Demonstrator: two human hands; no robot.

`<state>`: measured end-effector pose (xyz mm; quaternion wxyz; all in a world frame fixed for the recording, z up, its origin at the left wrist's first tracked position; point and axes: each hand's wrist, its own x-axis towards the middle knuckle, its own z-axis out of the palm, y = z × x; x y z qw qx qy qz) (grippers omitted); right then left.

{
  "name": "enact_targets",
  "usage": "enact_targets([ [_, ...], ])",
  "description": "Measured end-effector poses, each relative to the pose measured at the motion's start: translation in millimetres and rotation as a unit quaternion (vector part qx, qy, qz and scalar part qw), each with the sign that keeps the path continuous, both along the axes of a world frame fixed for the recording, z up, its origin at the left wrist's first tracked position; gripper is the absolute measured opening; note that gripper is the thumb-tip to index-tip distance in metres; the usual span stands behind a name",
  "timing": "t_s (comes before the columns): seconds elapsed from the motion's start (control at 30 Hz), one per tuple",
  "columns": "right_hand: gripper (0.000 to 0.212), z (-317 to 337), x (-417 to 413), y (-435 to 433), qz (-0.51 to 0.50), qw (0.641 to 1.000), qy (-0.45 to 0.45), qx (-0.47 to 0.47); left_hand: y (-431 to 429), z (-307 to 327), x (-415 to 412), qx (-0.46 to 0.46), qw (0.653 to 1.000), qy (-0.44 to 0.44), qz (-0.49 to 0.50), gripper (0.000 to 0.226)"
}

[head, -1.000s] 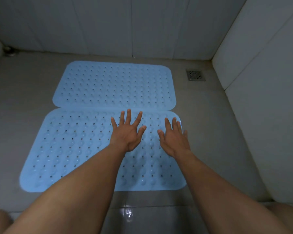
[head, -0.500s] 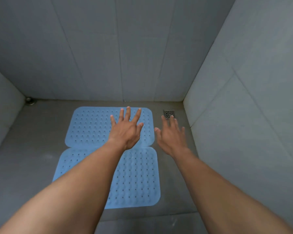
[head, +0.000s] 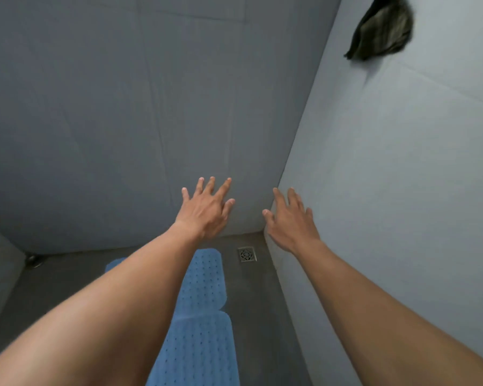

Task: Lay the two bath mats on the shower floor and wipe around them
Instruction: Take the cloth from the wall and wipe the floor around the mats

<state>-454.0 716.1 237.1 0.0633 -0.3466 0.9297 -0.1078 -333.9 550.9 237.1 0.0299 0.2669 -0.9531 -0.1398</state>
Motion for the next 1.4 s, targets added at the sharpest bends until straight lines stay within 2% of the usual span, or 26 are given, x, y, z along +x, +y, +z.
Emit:
enact_targets([
  [0.2, 0.066, 104, -29, -7, -0.031, 0.998, 0.052, -0.003, -18, 98, -52, -0.020, 0.995, 0.073, -0.062, 0.057],
  [0.43, 0.062, 202, -59, 12, -0.046, 0.996, 0.075, 0.002, -22, 204, -105, -0.046, 0.987, 0.098, -0.119, 0.056],
  [0.73, 0.062, 286, -134, 15, -0.095, 0.981, 0.162, -0.049, -17, 288, -202, -0.040, 0.974, 0.152, -0.160, 0.055],
  [0.87, 0.055, 315, -186, 3, -0.116, 0.970, 0.200, -0.078, -26, 307, -265, 0.010, 0.972, 0.174, -0.156, 0.057],
  [1.03, 0.051, 328, -248, -21, -0.145, 0.964, 0.190, -0.117, -30, 313, -351, 0.076, 0.965, 0.200, -0.153, 0.057],
  [1.2, 0.053, 320, -289, -40, -0.157, 0.956, 0.231, -0.085, -29, 303, -410, 0.149, 0.955, 0.223, -0.131, 0.057],
  [1.27, 0.049, 316, -298, -48, -0.167, 0.949, 0.257, -0.076, -29, 299, -424, 0.172, 0.950, 0.230, -0.121, 0.050],
  [1.37, 0.048, 310, -306, -56, -0.166, 0.939, 0.297, -0.054, -29, 292, -438, 0.145, 0.953, 0.237, -0.117, 0.016],
  [1.4, 0.048, 310, -309, -57, -0.165, 0.935, 0.308, -0.053, -30, 292, -441, 0.141, 0.954, 0.239, -0.111, 0.020],
])
